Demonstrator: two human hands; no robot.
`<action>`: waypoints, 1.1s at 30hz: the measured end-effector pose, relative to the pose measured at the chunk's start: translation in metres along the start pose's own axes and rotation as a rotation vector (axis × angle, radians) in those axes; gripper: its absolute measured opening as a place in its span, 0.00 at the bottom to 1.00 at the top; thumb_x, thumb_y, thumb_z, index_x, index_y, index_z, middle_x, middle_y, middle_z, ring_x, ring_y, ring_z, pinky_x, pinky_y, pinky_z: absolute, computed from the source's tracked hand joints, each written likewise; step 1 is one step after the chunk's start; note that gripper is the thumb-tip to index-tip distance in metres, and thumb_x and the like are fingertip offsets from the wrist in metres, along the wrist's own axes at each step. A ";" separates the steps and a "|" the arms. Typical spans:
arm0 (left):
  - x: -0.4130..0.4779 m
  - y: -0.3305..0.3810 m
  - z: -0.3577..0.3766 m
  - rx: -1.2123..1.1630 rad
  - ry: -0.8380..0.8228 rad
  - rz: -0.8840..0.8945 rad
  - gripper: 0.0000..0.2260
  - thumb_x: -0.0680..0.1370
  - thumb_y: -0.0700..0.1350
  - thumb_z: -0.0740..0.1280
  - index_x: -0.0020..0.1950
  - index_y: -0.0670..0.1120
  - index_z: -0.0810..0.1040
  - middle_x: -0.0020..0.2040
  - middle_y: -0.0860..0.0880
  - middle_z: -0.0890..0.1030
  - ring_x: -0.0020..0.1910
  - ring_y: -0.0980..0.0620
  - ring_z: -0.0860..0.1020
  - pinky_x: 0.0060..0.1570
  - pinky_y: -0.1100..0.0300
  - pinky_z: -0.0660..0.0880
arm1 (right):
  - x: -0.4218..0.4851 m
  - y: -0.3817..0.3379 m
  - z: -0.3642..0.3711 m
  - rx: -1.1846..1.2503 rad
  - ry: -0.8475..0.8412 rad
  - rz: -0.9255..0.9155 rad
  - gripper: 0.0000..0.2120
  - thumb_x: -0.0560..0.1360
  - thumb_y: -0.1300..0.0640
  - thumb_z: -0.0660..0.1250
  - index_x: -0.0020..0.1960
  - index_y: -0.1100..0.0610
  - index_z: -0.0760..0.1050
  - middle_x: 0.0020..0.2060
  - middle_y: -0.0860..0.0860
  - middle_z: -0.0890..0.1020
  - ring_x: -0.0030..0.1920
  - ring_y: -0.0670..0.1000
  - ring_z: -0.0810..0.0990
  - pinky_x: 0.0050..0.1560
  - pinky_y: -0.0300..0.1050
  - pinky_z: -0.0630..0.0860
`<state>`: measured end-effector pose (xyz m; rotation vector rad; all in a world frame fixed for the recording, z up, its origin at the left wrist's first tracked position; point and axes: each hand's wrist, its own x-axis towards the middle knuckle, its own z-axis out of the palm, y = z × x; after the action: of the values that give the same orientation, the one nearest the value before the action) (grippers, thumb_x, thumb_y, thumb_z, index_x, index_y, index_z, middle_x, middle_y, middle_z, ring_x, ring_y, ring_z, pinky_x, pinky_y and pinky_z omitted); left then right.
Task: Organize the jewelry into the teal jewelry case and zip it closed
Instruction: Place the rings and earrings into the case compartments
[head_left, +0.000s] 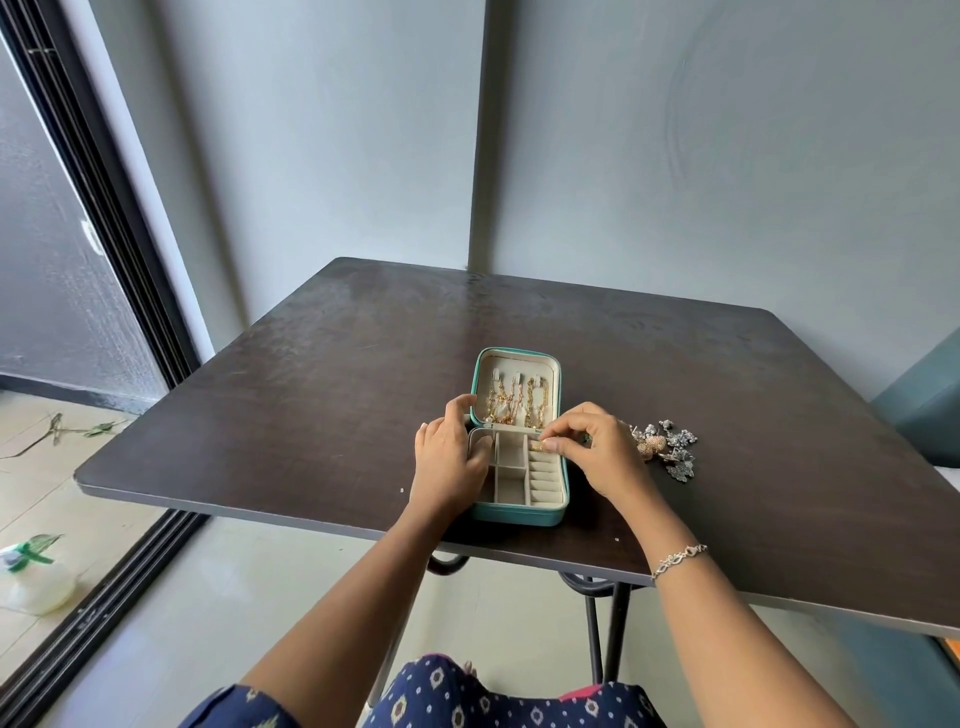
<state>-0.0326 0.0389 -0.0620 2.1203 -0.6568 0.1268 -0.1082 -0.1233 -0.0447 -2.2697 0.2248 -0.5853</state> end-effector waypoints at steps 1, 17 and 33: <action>0.000 0.000 0.000 0.002 0.002 0.002 0.19 0.77 0.41 0.61 0.68 0.46 0.63 0.61 0.44 0.75 0.59 0.44 0.69 0.61 0.55 0.59 | -0.001 0.001 -0.001 0.010 0.017 -0.005 0.02 0.69 0.63 0.71 0.40 0.57 0.82 0.38 0.45 0.77 0.39 0.43 0.75 0.42 0.31 0.69; 0.000 -0.003 0.000 -0.005 -0.008 0.012 0.19 0.77 0.43 0.62 0.67 0.48 0.64 0.60 0.45 0.76 0.59 0.45 0.70 0.62 0.53 0.60 | -0.029 0.041 -0.032 -0.006 0.551 0.022 0.05 0.69 0.68 0.69 0.39 0.59 0.80 0.37 0.53 0.82 0.35 0.43 0.77 0.37 0.27 0.69; 0.003 -0.004 0.001 -0.020 0.000 0.014 0.19 0.76 0.44 0.65 0.66 0.47 0.67 0.59 0.44 0.78 0.57 0.44 0.72 0.60 0.52 0.62 | 0.025 0.037 -0.043 -0.370 0.190 0.198 0.04 0.70 0.62 0.69 0.39 0.56 0.82 0.38 0.52 0.78 0.47 0.56 0.74 0.41 0.42 0.65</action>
<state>-0.0281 0.0392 -0.0647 2.0965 -0.6699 0.1277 -0.1056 -0.1848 -0.0366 -2.5020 0.6937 -0.6998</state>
